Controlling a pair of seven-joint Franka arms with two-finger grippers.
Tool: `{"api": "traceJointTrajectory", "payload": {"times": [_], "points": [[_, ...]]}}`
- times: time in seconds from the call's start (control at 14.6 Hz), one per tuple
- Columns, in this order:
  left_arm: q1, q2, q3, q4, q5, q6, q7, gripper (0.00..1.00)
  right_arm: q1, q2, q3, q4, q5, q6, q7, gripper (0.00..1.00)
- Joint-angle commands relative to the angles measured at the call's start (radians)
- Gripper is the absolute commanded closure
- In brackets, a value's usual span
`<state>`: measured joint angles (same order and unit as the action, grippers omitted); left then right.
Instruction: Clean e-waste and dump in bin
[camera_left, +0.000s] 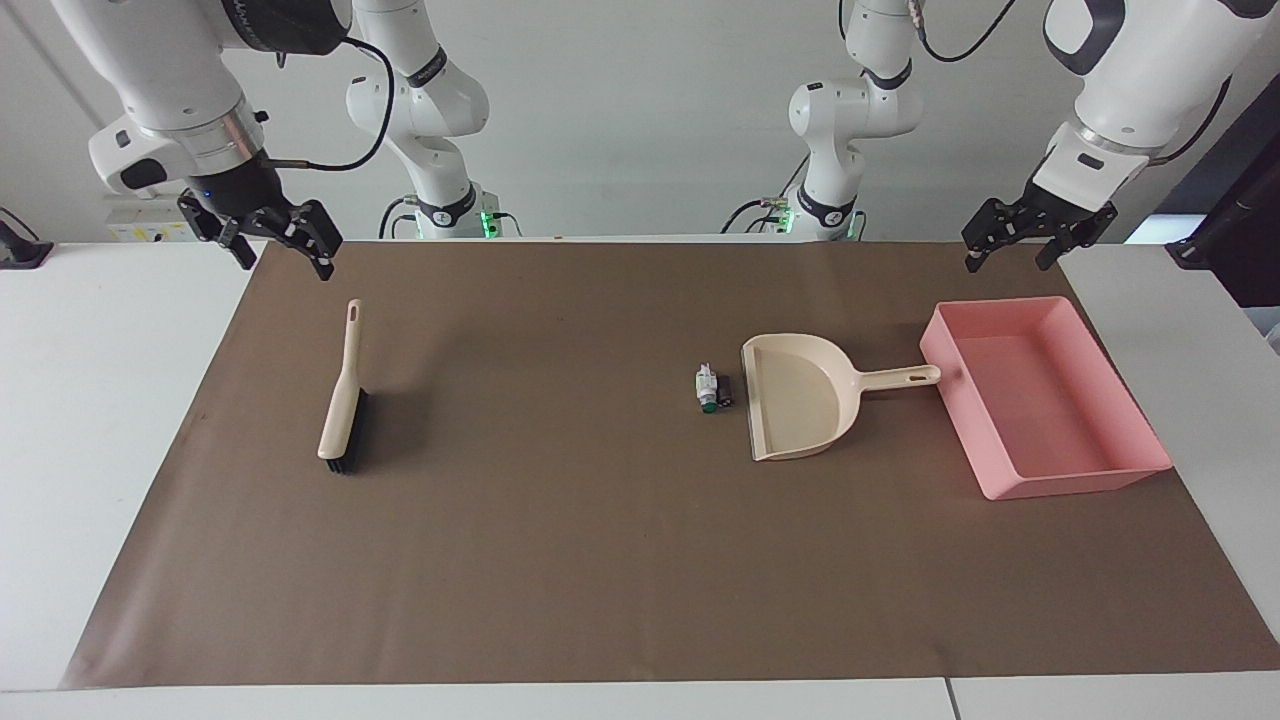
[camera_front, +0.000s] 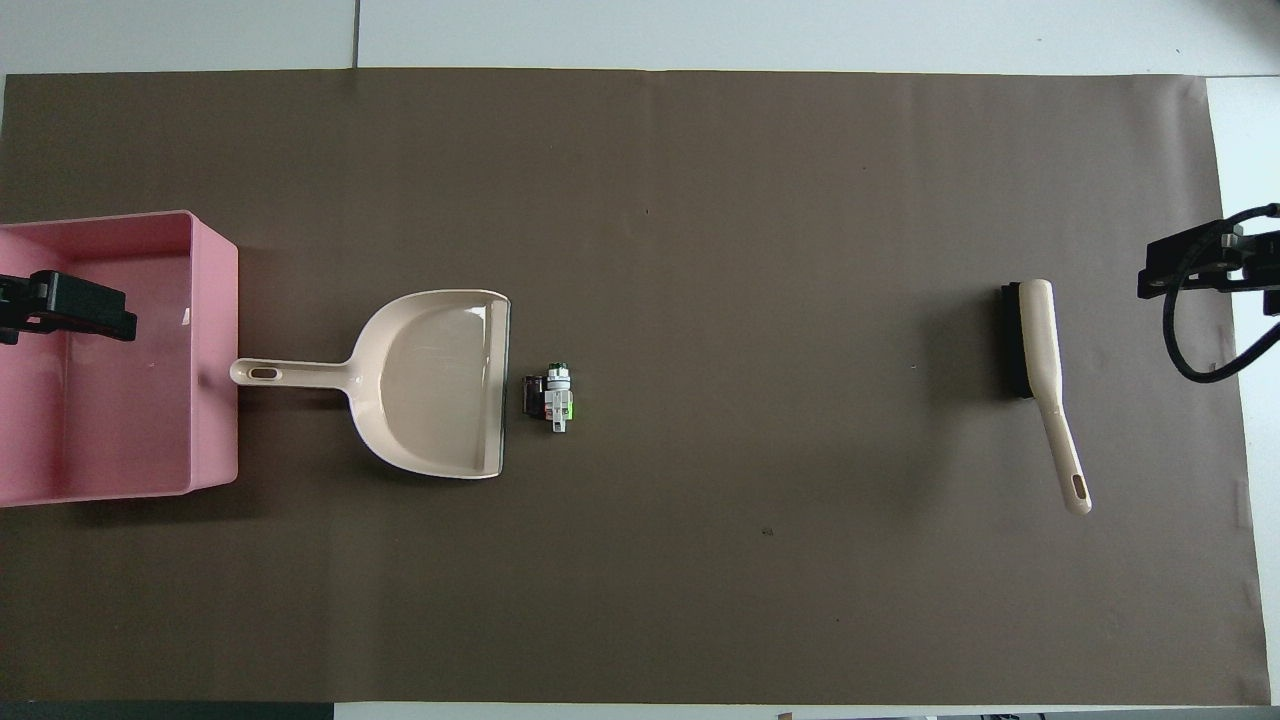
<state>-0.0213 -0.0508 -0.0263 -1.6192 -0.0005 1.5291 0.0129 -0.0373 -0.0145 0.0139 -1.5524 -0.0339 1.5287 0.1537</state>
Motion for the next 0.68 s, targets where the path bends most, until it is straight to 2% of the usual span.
{"api": "traceJointTrajectory", "payload": {"times": [0.0, 0.34, 0.48, 0.62], "points": [[-0.006, -0.027, -0.004, -0.025, 0.017, 0.014, -0.014, 0.02, -0.006, -0.022, 0.003, -0.031, 0.002, 0.010, -0.023, 0.01], [-0.005, -0.026, -0.004, -0.025, 0.019, 0.023, 0.009, 0.02, -0.006, -0.036, 0.004, -0.054, 0.009, -0.006, -0.023, 0.01], [-0.003, -0.026, -0.006, -0.028, 0.019, 0.060, 0.091, 0.03, -0.007, -0.050, 0.004, -0.104, 0.017, 0.098, -0.020, 0.01], [-0.003, -0.027, -0.006, -0.034, 0.017, 0.095, 0.226, 0.03, -0.012, -0.070, 0.003, -0.170, 0.015, 0.137, -0.022, 0.01]]}}
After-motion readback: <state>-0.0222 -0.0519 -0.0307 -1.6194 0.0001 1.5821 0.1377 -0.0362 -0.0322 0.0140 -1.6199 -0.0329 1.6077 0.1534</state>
